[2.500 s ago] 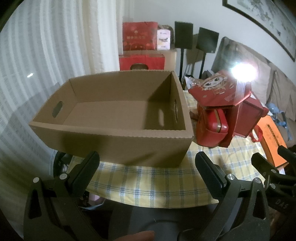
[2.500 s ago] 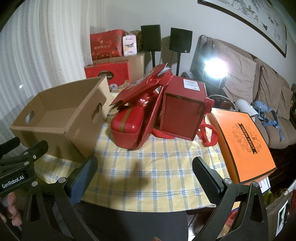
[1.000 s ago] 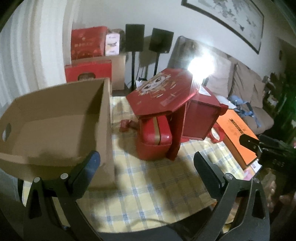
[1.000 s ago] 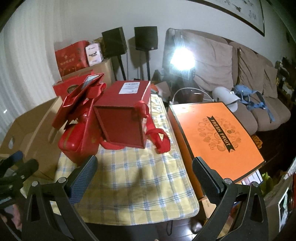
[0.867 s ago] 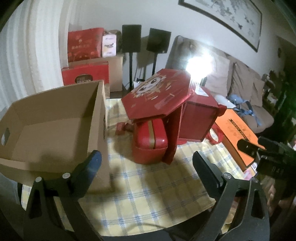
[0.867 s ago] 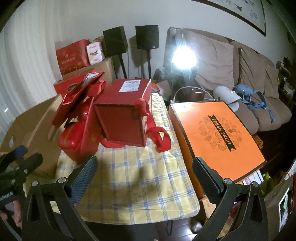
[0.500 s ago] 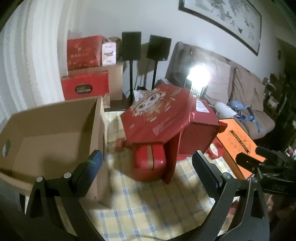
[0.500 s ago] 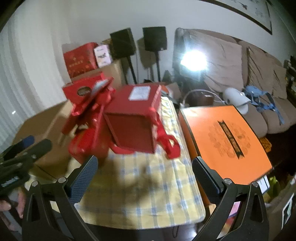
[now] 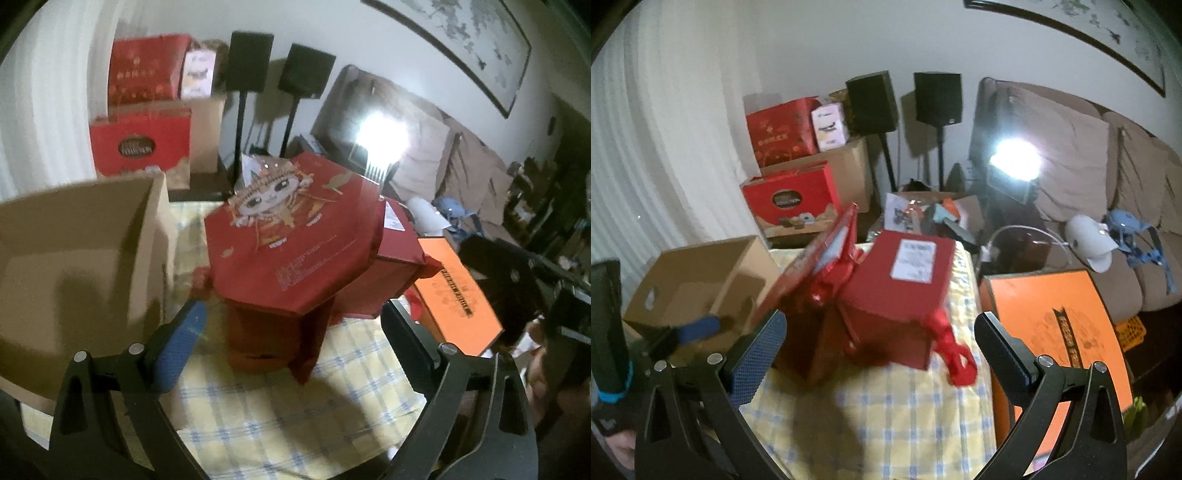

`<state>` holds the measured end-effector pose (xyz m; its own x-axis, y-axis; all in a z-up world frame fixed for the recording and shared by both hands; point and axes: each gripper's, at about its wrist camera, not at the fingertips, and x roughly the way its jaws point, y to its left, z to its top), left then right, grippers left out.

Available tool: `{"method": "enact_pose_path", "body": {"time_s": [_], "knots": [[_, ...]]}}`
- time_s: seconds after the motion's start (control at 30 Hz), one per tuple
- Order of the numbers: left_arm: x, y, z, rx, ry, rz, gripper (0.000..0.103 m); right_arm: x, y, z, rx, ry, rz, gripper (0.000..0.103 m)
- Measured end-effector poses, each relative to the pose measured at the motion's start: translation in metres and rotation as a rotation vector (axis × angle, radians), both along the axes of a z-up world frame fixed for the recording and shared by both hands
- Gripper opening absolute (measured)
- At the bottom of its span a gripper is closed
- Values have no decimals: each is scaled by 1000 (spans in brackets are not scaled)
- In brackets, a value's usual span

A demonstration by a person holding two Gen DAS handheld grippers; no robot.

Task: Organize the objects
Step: 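Move both grippers toward the red cat-printed gift bag, then grasp the red cat-printed gift bag with the right gripper and lift it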

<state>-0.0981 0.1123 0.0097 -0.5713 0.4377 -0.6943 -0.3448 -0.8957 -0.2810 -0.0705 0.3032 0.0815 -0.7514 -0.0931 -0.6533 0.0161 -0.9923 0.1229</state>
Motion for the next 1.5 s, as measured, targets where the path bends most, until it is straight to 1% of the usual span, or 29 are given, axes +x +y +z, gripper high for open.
{"method": "enact_pose_path", "body": {"time_s": [0.07,0.13,0.17,0.2,0.27,0.37,0.43,0.47,0.5,0.57,0.63,0.73,0.83,0.9,1.0,1.1,1.17,1.2,1.23,1.27,1.3,1.37,1.43,1.5], "knots": [[-3,-3,0,17,-11,4,93,-14,-1,0,-25,-18,24,100],[-7,-5,0,41,-26,10,93,-26,-2,-1,-64,-39,47,96],[-9,-7,1,52,-33,14,91,-33,-2,-2,-84,-50,56,95],[-13,-10,0,72,-50,19,83,-39,-3,-3,-100,-56,64,93],[-18,-12,-1,93,-81,27,81,-49,-3,-4,-128,-66,75,89],[-25,-16,-7,142,-133,37,81,-66,-3,-10,-171,-97,85,78],[-30,-19,-11,180,-166,38,80,-75,-4,-17,-206,-123,97,60],[-31,-20,-12,191,-175,39,80,-79,-4,-20,-229,-140,104,55],[-33,-21,-15,205,-188,41,80,-83,-4,-24,-251,-157,113,47],[-36,-23,-18,220,-206,41,80,-88,-4,-30,-278,-182,124,41],[-37,-23,-19,223,-211,43,80,-90,-4,-38,-275,-206,124,23],[-39,-20,-19,229,-216,37,81,-84,1,-43,-271,-210,124,16],[-42,-18,-20,216,-216,43,83,-76,6,-44,-256,-200,124,16],[-43,-16,-20,211,-217,47,86,-70,11,-44,-265,-196,125,15],[-43,-12,-20,212,-223,48,89,-57,21,-43,-300,-186,124,15],[-45,-7,-27,220,-259,37,89,-50,32,-45,-318,-182,105,14],[-46,-4,-35,221,-283,40,89,-48,39,-52,-334,-195,85,13],[-47,-3,-38,219,-292,46,88,-48,44,-57,-350,-206,75,10],[-47,-3,-40,216,-292,52,89,-48,47,-61,-372,-211,74,7],[-45,-3,-40,205,-268,65,89,-47,51,-64,-395,-215,73,7],[-46,-3,-41,201,-267,68,89,-46,52,-66,-400,-218,72,9],[-47,-4,-42,203,-261,77,89,-45,52,-68,-390,-222,71,9],[-49,-6,-42,213,-261,87,88,-45,48,-66,-358,-218,78,9],[-51,-8,-43,225,-254,97,77,-45,43,-63,-330,-212,85,9]]}}
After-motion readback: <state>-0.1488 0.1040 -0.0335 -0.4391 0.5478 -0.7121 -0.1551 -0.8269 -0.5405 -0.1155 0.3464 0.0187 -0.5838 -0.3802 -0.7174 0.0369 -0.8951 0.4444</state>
